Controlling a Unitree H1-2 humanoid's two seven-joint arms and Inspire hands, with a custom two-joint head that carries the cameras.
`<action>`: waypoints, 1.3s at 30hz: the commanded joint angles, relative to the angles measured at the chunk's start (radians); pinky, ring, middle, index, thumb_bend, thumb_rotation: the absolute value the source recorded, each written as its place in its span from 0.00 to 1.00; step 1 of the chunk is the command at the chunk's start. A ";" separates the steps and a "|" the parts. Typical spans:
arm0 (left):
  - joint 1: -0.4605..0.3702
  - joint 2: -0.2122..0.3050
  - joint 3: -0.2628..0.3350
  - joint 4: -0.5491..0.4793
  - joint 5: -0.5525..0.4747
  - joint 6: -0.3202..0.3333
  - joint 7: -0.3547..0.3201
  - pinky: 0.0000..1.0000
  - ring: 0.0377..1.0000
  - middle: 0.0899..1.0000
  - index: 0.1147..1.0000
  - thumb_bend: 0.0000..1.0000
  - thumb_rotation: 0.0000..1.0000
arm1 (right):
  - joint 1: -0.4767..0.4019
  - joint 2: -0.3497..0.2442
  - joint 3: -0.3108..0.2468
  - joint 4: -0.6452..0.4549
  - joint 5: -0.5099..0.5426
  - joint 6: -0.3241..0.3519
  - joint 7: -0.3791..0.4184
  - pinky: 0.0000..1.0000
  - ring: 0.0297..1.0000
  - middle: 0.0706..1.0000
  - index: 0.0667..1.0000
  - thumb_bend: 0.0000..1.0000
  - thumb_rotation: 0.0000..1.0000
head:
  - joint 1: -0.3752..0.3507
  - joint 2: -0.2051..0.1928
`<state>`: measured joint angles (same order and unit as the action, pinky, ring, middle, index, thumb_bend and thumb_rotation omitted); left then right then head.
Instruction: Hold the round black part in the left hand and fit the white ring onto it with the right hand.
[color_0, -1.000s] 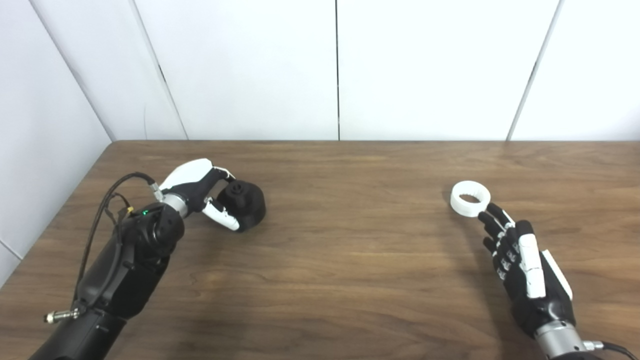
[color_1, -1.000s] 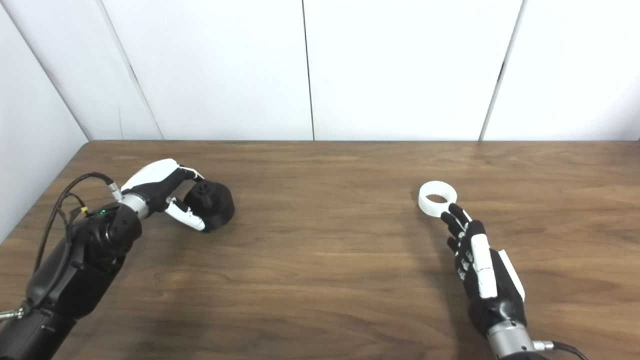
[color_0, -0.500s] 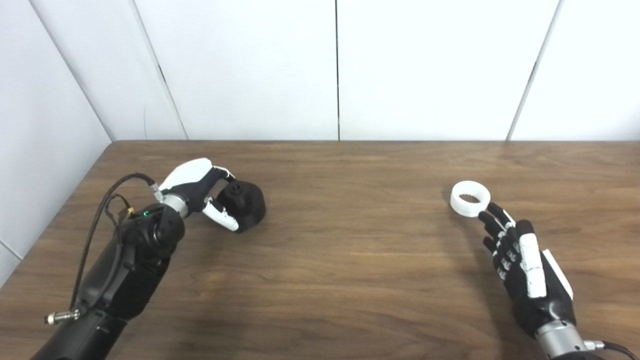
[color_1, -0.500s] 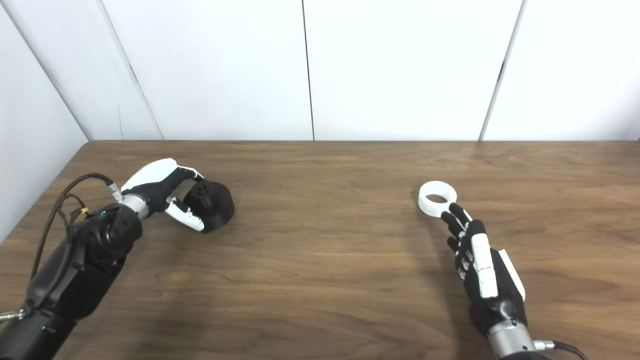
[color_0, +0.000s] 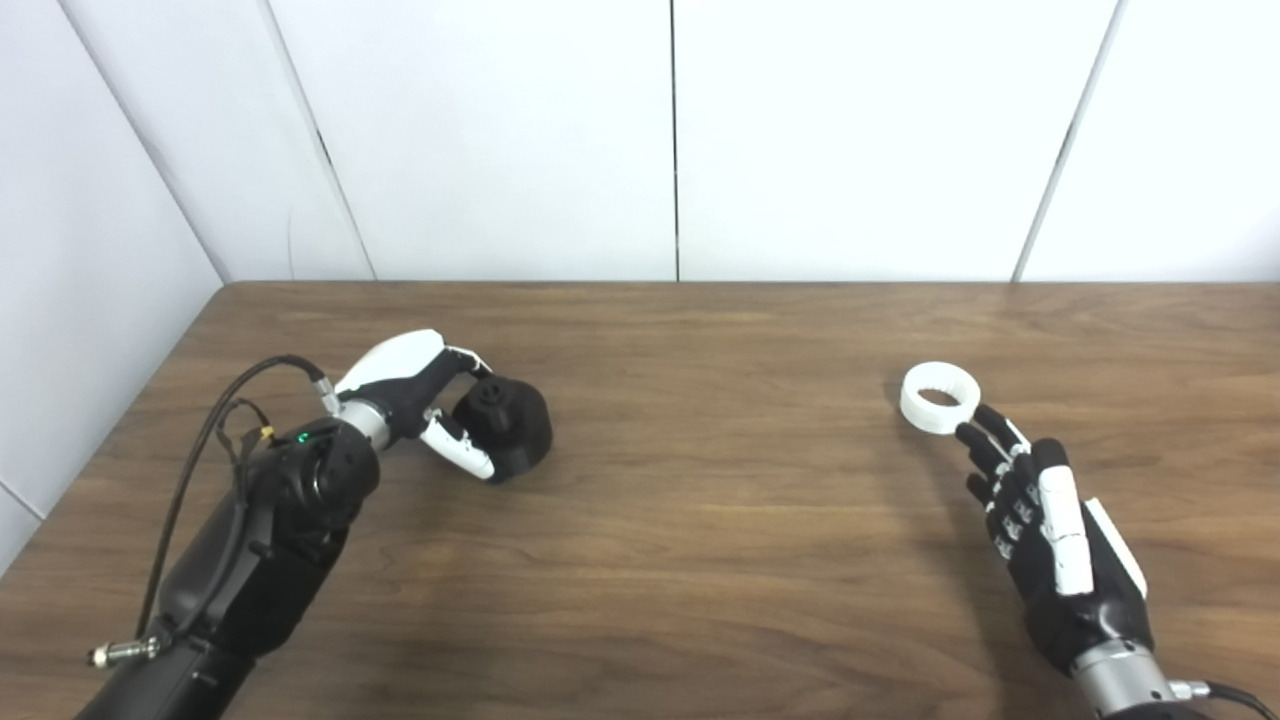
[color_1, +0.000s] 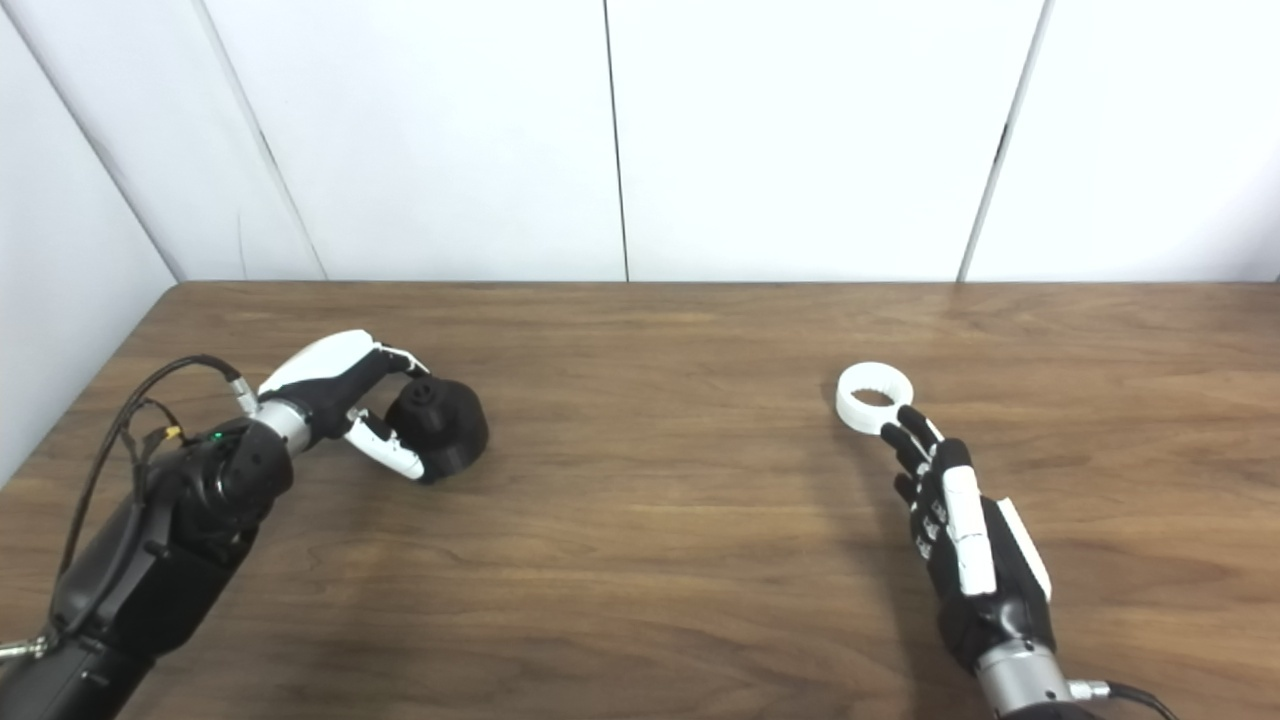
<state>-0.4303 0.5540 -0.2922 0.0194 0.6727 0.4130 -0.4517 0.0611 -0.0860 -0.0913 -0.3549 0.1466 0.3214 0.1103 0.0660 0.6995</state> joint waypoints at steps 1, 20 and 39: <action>-0.006 0.013 -0.010 -0.047 0.016 0.001 -0.015 0.88 0.99 0.90 0.61 0.82 0.20 | 0.011 -0.016 0.006 -0.036 0.005 -0.019 0.008 1.00 0.98 0.91 0.94 0.60 1.00 | 0.000 0.002; 0.070 -0.031 -0.083 -0.238 0.009 -0.049 -0.077 0.91 0.98 0.91 0.61 0.83 0.24 | 0.018 -0.007 0.017 -0.041 0.005 -0.008 0.006 1.00 0.99 0.92 0.95 0.58 1.00 | -0.006 0.009; 0.138 -0.105 -0.166 -0.427 0.076 -0.071 -0.174 0.92 1.00 0.92 0.62 0.83 0.27 | 0.033 -0.005 0.029 -0.058 0.001 -0.003 0.005 1.00 0.99 0.91 0.95 0.61 1.00 | -0.014 0.021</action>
<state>-0.2784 0.4448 -0.4580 -0.3745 0.7320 0.3420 -0.6136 0.0658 -0.0838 -0.0680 -0.3745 0.1416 0.3373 0.1100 0.0522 0.7194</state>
